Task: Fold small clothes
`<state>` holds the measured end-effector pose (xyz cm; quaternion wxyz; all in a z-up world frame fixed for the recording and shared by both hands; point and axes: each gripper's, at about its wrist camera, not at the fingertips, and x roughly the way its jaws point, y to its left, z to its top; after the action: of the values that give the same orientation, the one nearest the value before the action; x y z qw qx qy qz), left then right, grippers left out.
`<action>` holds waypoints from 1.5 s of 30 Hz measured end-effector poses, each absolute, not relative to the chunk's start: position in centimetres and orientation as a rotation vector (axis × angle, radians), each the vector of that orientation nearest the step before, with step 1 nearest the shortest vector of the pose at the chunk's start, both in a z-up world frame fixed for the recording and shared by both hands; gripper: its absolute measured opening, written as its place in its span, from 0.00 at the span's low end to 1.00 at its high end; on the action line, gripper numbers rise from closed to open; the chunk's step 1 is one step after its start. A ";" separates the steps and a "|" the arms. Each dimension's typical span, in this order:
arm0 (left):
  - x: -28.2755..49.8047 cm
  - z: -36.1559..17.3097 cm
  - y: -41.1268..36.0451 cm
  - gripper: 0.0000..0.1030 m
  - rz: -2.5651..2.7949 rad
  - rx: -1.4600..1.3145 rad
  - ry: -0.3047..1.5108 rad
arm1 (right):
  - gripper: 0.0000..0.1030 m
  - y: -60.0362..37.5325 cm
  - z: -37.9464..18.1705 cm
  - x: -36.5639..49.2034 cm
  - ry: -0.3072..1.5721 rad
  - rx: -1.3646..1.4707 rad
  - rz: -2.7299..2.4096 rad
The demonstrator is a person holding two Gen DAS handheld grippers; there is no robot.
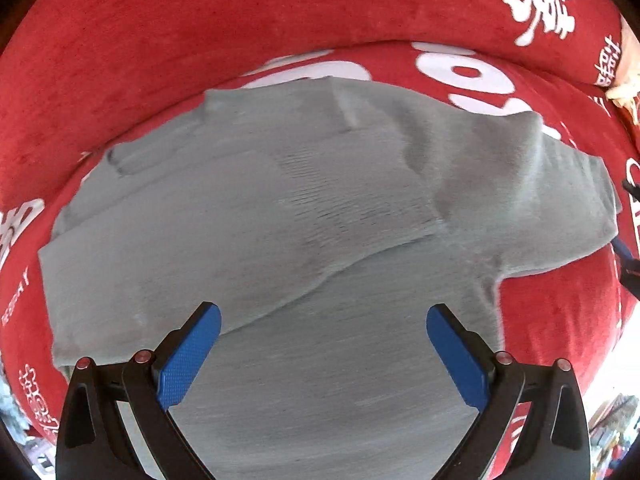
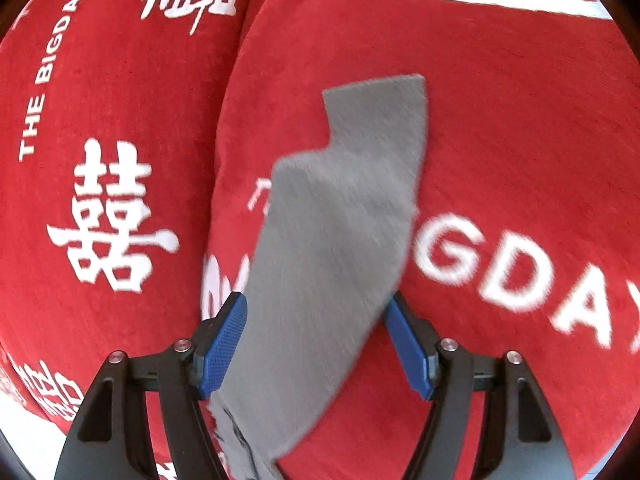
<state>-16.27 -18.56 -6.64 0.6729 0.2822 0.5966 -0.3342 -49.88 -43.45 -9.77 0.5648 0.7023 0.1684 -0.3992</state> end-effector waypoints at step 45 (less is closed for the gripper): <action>-5.6 -4.2 -2.2 1.00 -0.526 0.440 1.335 | 0.08 -23.7 -5.7 -17.4 0.815 1.426 -0.078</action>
<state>-5.55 -2.19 -4.18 0.7316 0.1998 0.6064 -0.2390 -17.38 -23.67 -5.72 0.6807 0.6352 0.3632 -0.0349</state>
